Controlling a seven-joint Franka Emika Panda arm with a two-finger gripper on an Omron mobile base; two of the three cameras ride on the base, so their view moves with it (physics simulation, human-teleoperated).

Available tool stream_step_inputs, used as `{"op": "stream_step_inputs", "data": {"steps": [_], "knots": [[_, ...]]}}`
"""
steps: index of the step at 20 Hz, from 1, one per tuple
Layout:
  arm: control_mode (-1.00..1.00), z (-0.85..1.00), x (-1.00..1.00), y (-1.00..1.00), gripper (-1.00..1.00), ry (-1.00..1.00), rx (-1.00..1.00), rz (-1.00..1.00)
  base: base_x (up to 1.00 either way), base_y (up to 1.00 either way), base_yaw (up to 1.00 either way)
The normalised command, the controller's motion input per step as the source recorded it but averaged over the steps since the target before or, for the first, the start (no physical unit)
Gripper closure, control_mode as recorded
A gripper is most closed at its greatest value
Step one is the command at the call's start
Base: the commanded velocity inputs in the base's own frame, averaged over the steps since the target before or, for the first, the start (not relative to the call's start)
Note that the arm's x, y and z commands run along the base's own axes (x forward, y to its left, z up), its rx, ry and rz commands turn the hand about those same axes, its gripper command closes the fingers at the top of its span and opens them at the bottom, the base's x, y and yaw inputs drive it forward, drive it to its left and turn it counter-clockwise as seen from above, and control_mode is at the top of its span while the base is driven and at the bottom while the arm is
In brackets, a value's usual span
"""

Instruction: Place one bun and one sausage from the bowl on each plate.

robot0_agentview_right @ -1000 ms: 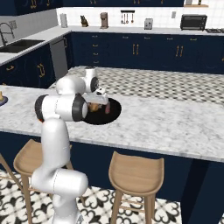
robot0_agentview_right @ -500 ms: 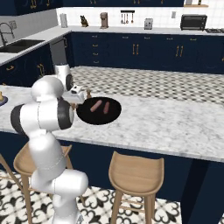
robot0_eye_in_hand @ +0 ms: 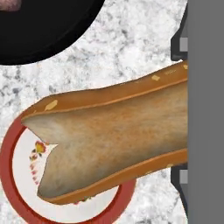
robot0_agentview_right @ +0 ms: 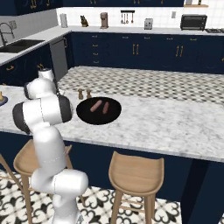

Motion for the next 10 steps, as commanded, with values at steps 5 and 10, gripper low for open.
{"op": "stream_step_inputs", "data": {"steps": [5,10], "knots": [[-1.0,-0.51,0.73,0.73,1.0,0.01,0.0,-0.01,0.0,0.0,0.0],[-1.0,-0.78,0.91,0.17,1.0,0.0,-0.01,0.0,0.0,0.0,0.0]]}}
